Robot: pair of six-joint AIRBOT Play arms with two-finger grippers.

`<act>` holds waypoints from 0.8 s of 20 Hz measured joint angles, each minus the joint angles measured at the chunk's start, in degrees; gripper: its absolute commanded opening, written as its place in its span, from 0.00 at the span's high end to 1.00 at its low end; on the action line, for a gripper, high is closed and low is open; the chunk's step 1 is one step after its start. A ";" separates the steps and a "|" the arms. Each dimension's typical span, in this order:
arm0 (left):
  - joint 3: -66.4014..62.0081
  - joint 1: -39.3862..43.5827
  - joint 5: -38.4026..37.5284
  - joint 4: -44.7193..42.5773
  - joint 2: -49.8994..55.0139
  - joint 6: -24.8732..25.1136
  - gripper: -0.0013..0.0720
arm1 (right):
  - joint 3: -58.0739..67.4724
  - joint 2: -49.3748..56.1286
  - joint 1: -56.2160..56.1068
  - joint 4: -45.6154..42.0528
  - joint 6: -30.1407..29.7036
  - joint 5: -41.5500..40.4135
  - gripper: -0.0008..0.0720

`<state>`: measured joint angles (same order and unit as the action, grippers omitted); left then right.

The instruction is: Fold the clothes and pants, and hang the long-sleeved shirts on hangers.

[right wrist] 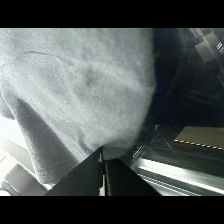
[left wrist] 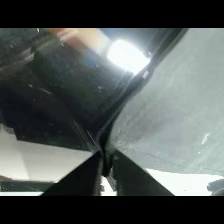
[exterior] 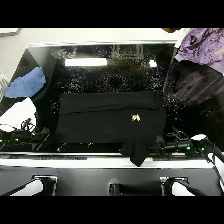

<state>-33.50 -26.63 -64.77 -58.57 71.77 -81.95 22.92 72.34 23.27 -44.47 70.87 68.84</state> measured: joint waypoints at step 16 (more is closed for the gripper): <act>-1.57 0.17 -4.15 -3.85 -19.47 -4.57 0.96 | 1.99 -32.41 0.00 -4.46 8.31 8.41 0.95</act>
<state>-35.07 -26.46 -68.93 -62.41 52.29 -86.52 24.91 39.92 23.27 -48.93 79.18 77.25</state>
